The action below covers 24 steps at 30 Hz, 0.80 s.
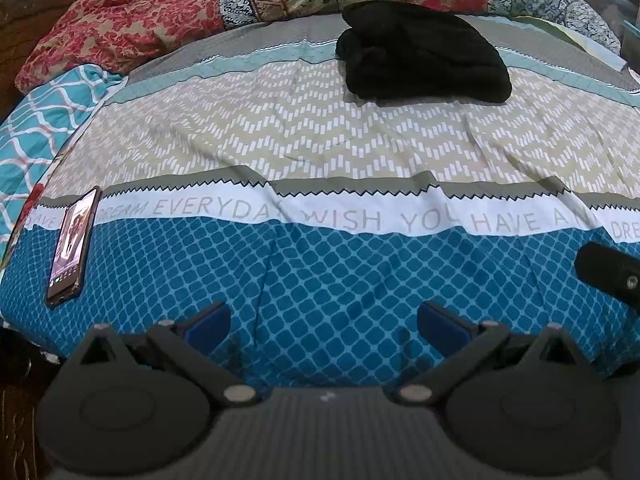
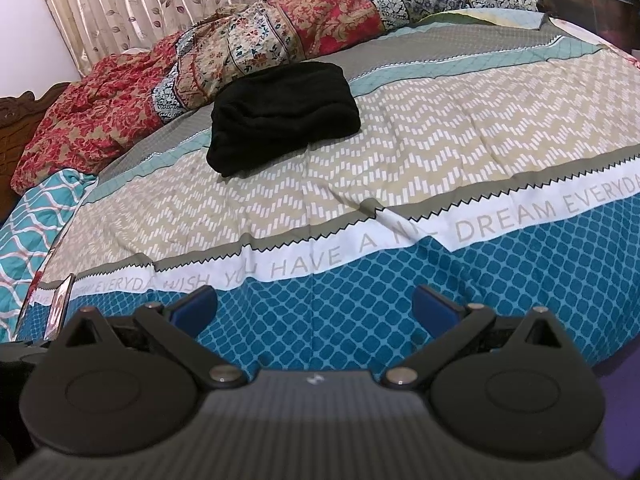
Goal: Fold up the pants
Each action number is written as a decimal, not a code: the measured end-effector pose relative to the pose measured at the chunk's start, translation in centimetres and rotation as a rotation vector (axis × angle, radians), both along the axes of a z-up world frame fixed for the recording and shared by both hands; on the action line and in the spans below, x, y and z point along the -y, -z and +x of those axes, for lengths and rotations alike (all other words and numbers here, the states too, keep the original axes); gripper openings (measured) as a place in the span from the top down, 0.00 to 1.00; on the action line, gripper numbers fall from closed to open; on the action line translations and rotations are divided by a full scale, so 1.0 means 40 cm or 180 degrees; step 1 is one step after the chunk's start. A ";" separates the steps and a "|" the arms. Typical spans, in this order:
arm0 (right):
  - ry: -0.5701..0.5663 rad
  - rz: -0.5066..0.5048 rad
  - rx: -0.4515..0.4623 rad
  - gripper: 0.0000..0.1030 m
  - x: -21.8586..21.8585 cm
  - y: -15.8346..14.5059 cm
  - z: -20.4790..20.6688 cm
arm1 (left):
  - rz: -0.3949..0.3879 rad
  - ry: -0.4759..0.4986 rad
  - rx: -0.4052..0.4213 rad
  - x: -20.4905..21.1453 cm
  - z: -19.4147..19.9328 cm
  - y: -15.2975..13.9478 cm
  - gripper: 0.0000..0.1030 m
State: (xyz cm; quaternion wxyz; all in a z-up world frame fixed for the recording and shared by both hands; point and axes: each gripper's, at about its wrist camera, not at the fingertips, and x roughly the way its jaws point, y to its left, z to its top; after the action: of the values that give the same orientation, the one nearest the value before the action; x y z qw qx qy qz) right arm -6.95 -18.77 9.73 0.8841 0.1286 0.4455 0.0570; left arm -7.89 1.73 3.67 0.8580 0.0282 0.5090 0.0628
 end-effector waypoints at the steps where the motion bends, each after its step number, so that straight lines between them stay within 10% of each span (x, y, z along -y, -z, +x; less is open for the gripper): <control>1: -0.0002 0.0000 -0.0002 0.00 0.000 0.000 -0.001 | 0.0005 -0.0001 -0.0003 0.000 -0.001 0.001 0.00; 24: -0.0046 0.0018 -0.0050 0.00 -0.015 0.008 -0.008 | 0.0064 -0.0031 -0.0127 -0.006 -0.009 0.016 0.00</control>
State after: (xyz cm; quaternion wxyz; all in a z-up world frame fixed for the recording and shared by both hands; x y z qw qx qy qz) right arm -7.29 -18.18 9.43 0.8798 0.1283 0.4532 0.0637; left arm -8.27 1.96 3.01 0.8470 0.0357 0.5256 0.0714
